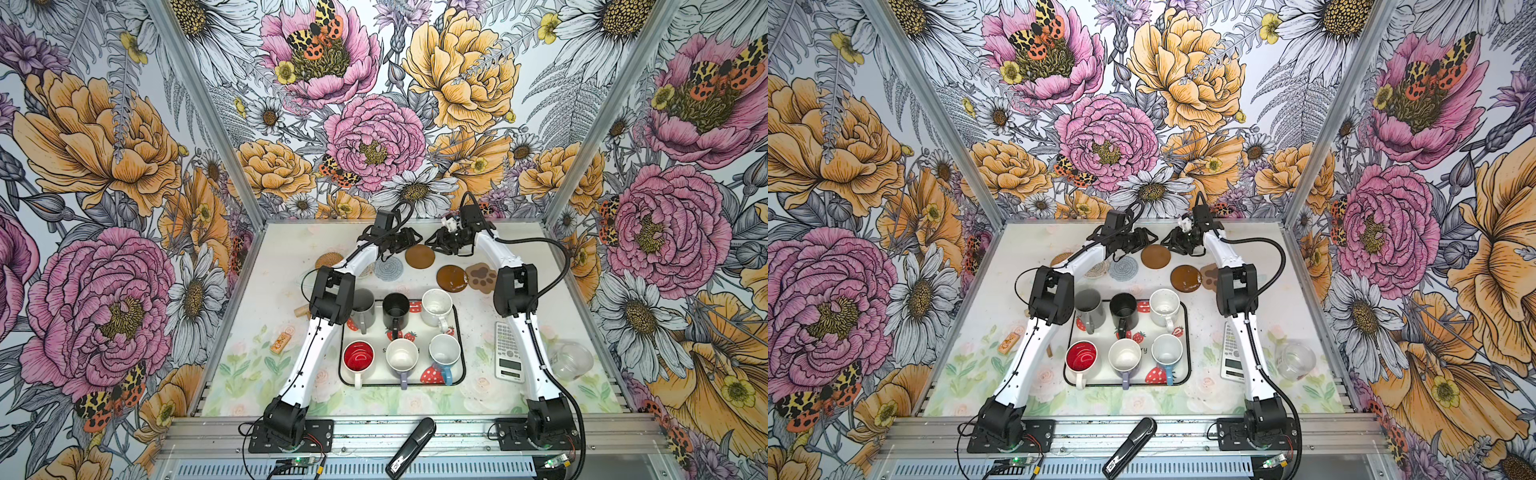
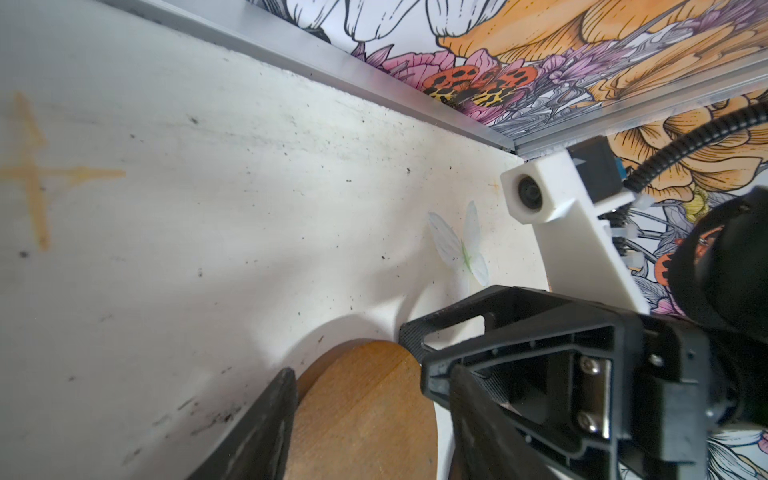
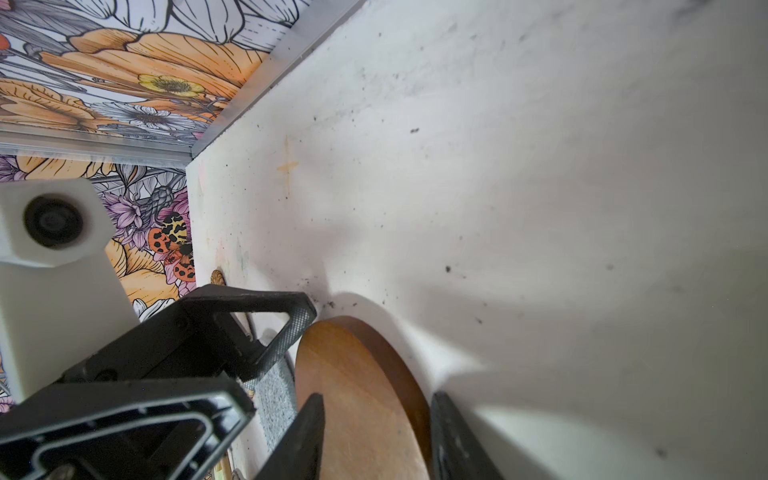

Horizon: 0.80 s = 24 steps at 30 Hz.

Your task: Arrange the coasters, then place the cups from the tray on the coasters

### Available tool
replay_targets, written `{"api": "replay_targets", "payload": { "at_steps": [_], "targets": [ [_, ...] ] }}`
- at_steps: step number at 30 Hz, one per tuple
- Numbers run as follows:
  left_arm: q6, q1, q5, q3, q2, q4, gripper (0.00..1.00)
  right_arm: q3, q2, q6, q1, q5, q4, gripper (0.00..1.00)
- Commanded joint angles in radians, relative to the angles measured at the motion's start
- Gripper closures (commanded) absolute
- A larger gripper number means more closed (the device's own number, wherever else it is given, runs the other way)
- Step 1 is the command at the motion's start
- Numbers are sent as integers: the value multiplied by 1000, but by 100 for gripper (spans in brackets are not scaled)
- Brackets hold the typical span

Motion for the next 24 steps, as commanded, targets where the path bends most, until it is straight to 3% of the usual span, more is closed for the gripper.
{"api": "replay_targets", "payload": {
  "at_steps": [1, 24],
  "targets": [
    [54, 0, 27, -18, -11, -83, 39, 12, 27, 6, 13, -34, 9, 56],
    [128, -8, 67, -159, -117, -105, 40, -231, -122, -79, 24, -35, 8, 62]
  ]
}}
